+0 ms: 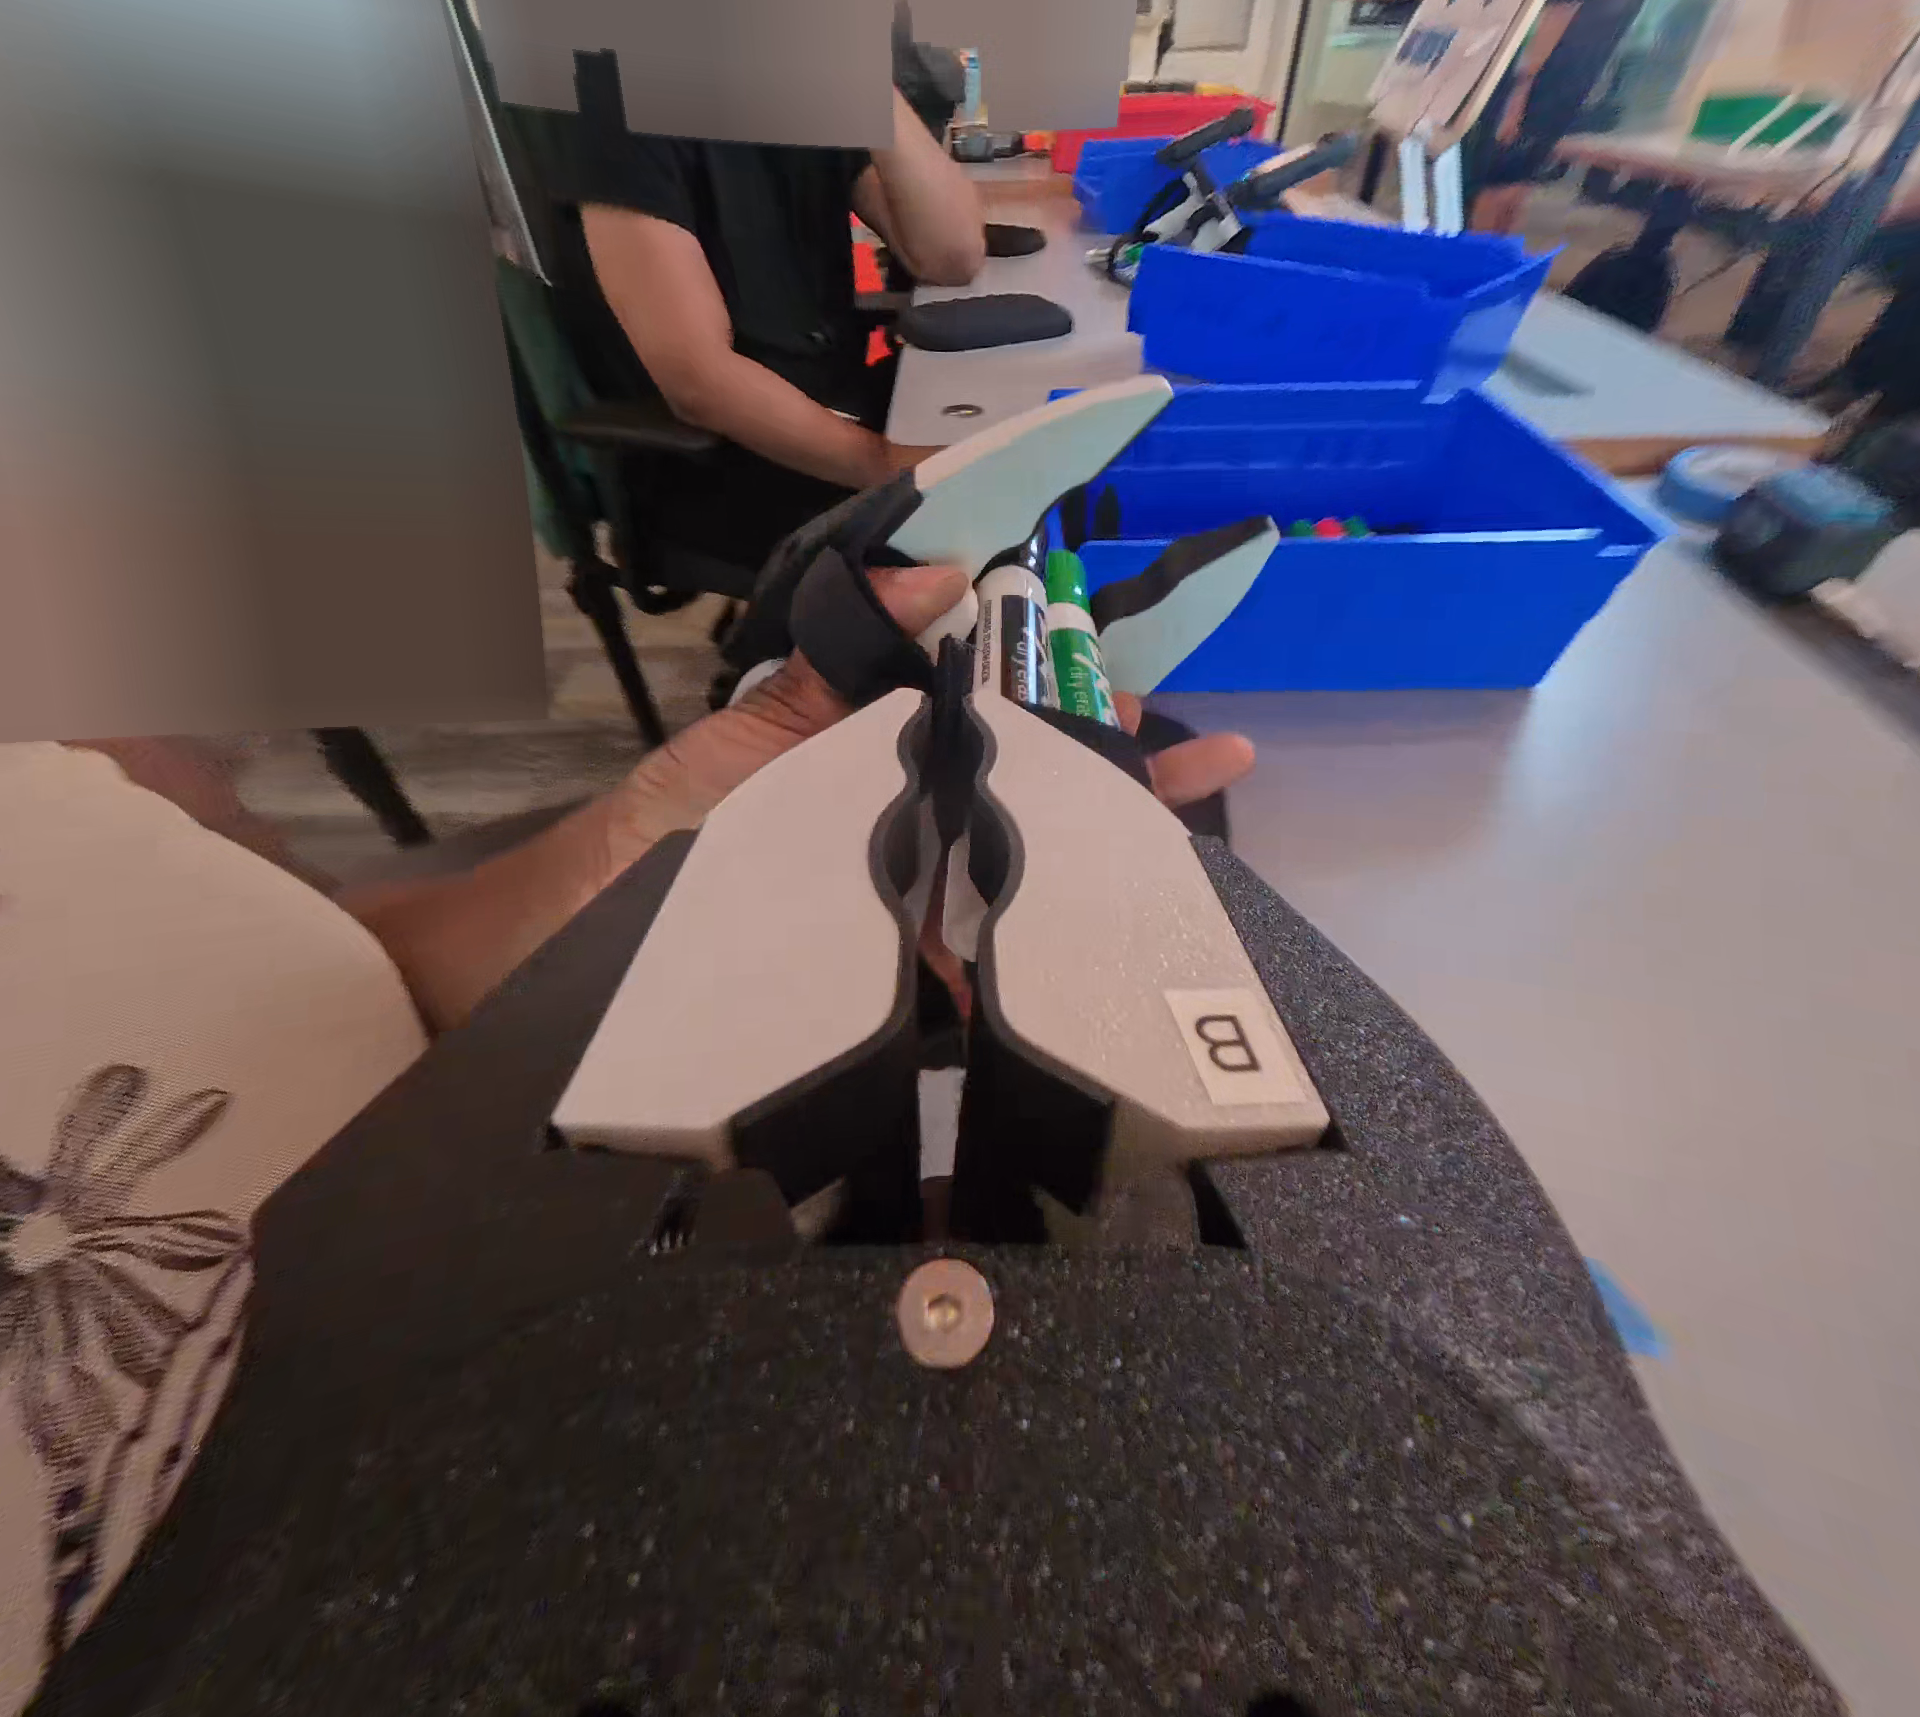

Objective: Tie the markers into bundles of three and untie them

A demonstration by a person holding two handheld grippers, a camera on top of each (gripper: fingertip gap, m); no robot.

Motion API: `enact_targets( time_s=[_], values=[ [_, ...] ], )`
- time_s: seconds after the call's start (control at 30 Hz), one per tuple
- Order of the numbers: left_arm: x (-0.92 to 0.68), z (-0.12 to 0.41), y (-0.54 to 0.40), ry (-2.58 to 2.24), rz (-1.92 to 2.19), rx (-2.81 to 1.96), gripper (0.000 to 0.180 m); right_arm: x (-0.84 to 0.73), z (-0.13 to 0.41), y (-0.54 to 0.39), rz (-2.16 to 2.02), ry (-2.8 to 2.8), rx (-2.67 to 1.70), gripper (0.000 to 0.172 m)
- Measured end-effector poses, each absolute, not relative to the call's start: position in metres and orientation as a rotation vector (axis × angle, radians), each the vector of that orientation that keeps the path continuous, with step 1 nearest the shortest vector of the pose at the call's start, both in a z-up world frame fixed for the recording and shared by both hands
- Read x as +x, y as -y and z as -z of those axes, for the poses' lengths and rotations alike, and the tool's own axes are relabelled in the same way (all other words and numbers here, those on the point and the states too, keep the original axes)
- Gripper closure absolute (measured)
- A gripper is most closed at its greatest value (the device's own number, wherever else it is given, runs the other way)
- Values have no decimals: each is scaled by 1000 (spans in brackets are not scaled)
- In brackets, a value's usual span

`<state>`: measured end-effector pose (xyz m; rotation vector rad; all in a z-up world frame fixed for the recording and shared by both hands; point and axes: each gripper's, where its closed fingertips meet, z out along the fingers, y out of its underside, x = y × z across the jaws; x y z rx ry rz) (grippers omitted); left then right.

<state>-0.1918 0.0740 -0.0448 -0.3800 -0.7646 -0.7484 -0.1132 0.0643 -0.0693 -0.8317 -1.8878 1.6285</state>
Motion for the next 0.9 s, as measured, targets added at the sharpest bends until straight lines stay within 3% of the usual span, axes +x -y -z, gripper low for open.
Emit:
enact_targets(
  time_s=[0.23,0.9],
  values=[
    [-187,42,-68,664,630,-402,142,-118,77,-69,-2038,1925,-1263,168],
    [-179,42,-75,545,711,-439,142,-123,75,-86,-2237,1801,-1406,169]
  ],
)
